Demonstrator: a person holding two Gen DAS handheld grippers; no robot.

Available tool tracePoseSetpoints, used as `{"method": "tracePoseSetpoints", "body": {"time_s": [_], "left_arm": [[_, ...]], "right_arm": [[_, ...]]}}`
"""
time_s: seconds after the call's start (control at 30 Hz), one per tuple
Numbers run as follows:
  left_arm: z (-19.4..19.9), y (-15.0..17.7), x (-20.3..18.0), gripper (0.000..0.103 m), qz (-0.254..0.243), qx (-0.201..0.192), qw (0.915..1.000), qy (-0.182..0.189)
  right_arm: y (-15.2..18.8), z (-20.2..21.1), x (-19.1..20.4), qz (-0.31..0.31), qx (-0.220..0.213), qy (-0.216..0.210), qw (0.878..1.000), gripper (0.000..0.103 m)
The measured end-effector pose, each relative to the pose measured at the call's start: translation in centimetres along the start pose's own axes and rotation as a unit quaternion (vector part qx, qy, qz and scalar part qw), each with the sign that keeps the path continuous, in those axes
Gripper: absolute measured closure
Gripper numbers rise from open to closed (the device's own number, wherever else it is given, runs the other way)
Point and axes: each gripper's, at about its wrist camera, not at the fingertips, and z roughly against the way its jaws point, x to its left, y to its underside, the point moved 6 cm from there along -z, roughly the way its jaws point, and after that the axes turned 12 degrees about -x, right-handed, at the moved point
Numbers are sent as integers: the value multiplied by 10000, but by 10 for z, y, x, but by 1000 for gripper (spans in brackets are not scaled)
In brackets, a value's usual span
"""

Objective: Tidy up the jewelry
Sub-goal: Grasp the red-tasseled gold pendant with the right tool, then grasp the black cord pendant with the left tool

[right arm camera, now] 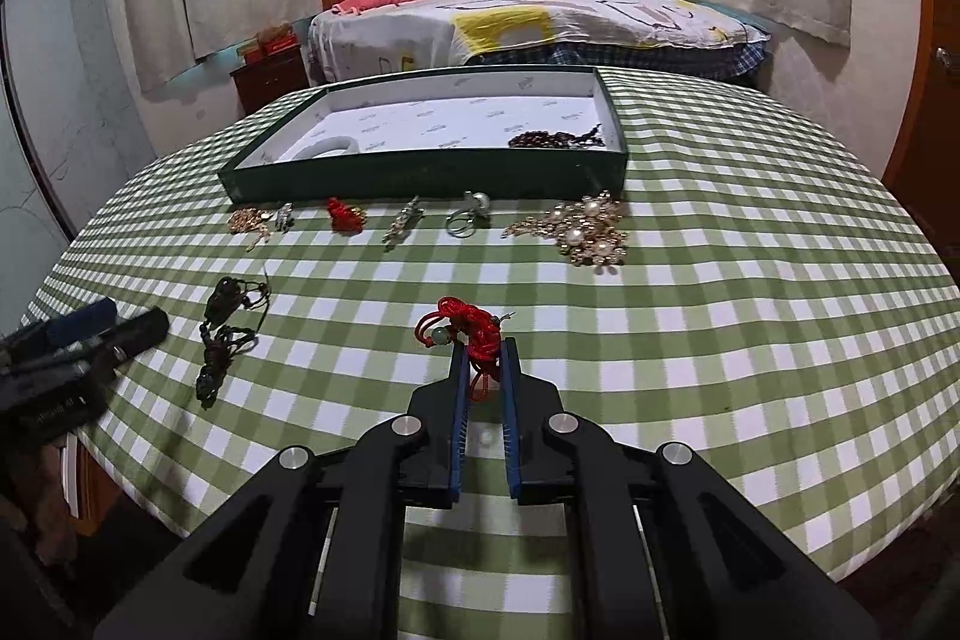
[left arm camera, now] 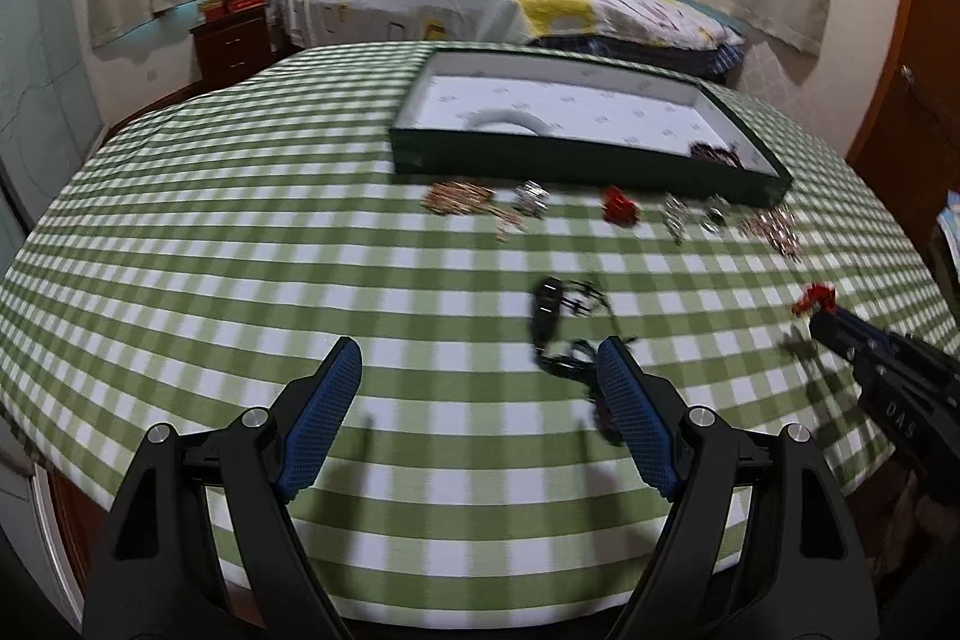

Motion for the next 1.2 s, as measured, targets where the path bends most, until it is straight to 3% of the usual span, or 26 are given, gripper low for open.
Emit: {"method": "tracePoseSetpoints", "body": {"time_s": [0.23,0.5,0.6,0.87,1.07,1.2], "left_arm": [[-18,2,-20,25,-210,152,9996,-60],[-34,-12,-13,26,-202,145,9993,-285],[-40,-10,-18,33,-288,211,9991,-230],[-54,-10,-17,40,-326,328,9987,-202],[-59,-10,-14,52,-263,342,9991,-27],[-58,-9,-21,70,-375,269,9988,159]], "right_arm": [[0,-3,-14,-216,6,-43,9998,92],[-1,-8,-21,-273,-3,-11,9996,92],[-1,-12,-25,-282,16,45,9996,92],[-4,-22,-27,-256,73,93,9996,92],[-4,-27,-25,-245,108,105,9996,92],[-5,-28,-24,-228,114,115,9996,92]]}}
